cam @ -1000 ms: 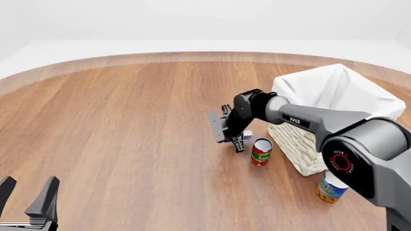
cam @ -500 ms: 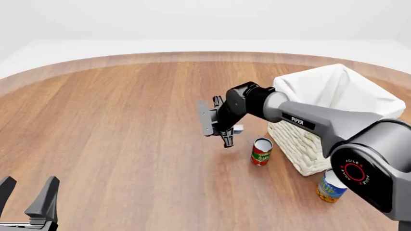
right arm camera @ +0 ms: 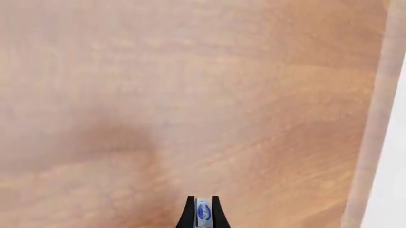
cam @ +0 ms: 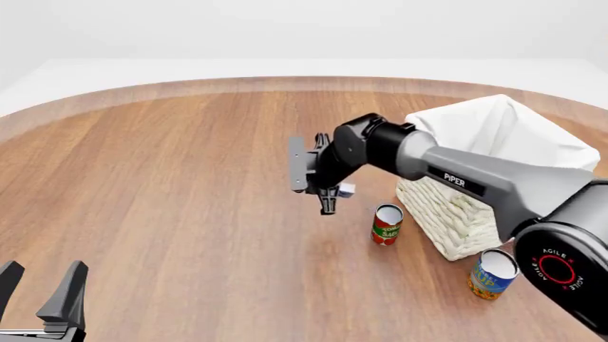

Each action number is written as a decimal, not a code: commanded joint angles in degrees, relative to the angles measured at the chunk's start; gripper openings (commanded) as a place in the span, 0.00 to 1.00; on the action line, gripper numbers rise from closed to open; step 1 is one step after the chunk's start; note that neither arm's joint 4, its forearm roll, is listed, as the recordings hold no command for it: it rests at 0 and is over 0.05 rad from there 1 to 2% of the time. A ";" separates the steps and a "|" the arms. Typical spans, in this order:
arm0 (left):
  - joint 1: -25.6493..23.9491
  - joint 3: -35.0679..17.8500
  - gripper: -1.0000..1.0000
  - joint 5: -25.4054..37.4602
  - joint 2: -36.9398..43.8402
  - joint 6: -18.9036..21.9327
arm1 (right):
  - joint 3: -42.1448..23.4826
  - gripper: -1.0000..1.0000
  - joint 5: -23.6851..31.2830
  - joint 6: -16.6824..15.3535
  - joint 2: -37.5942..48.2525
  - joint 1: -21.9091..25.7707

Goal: Pick up the alphabet soup and the cream cheese box, and put them in the basket.

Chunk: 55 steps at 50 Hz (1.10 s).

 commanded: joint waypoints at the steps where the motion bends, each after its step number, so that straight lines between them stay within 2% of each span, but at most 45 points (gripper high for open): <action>1: 0.00 0.00 1.00 0.00 0.00 0.00 | 0.81 0.00 -1.11 6.55 -2.96 1.02; 5: 0.00 0.00 1.00 0.00 0.00 0.00 | 2.02 0.00 -2.97 6.34 -3.91 -0.04; 6: 0.00 0.00 1.00 0.00 0.00 0.00 | 2.60 0.00 -3.34 7.57 -4.94 0.77; 12: 0.00 0.00 1.00 0.00 0.00 0.00 | 5.89 0.00 -5.62 9.43 -7.32 0.96; 14: 0.00 0.00 1.00 0.00 0.00 0.00 | 6.39 0.00 -5.81 9.59 -7.65 0.92; 16: 0.00 0.00 1.00 0.00 0.00 0.00 | 7.89 0.00 -8.33 9.37 -9.13 0.67; 30: 0.00 0.00 1.00 0.00 0.00 0.00 | 12.68 0.00 -11.90 12.47 -13.38 1.90; 38: 0.00 0.00 1.00 0.00 0.00 0.00 | 16.05 0.00 -13.71 16.32 -16.70 4.20; 55: 0.00 0.00 1.00 0.00 0.00 0.00 | 20.85 0.00 -17.07 20.00 -22.09 4.41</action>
